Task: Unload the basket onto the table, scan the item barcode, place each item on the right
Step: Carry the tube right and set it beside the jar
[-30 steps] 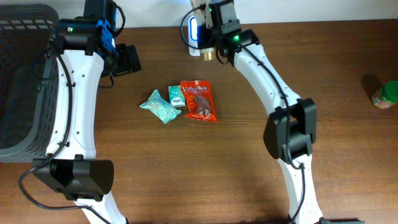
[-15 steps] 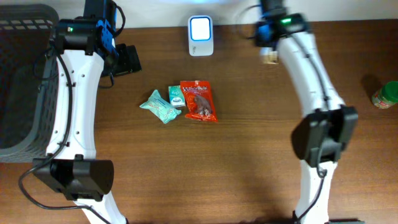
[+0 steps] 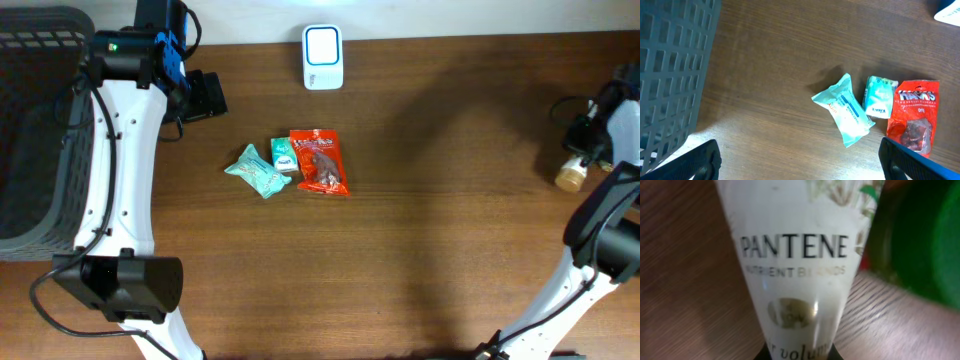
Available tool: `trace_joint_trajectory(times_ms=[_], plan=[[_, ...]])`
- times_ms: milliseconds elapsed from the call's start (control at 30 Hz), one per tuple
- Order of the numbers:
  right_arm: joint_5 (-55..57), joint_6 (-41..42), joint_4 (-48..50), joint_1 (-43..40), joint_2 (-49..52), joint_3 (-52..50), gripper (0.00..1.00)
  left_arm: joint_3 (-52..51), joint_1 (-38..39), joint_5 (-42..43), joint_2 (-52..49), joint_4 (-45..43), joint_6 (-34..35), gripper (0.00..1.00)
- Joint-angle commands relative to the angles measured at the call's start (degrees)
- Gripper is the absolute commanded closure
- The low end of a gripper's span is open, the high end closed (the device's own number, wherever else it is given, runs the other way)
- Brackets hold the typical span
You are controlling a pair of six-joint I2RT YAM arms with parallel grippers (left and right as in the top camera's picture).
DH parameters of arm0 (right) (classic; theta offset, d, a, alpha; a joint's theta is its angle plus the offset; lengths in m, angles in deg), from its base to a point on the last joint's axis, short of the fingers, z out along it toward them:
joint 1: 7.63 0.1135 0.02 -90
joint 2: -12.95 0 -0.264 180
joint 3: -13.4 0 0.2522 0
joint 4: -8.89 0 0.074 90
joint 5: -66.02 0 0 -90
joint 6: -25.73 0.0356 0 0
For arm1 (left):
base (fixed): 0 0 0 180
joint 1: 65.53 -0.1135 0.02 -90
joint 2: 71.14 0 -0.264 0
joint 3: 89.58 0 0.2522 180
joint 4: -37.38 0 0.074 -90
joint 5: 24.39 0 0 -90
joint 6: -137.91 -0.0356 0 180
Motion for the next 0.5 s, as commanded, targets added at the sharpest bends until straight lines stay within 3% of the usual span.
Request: trace_joint_trajectory(times_ms=[0,33,67,100,233,467], plan=[[-2.3,-5.2,3.1,-2.8,-0.4,-1.5,0.96,-0.2,-0.3,-0.4,-0.1,0.0,0.3,0.01],[-2.3,-5.2,3.9,-4.1,0.0,-1.5,0.88,-0.2,-0.3,-0.4,-0.1,0.0,0.3,0.01],[-2.2,-5.2,4.0,-5.0,0.1,-1.5,0.66,-0.2,-0.3,-0.4,-0.1,0.0,0.4,0.01],[-2.2,-5.2,4.0,-5.7,0.1,-1.5,0.59,-0.2,-0.3,-0.4,-0.1,0.0,0.3,0.01],[4.4,-1.8,2.0,-8.2,0.0,-1.4,0.52,-0.2,-0.3,-0.4,-0.1,0.0,0.3,0.01],[-4.0,0.3,-3.9,-2.2,-4.3,7.2,0.39,-0.2,-0.3,-0.4,-0.1,0.0,0.3,0.01]])
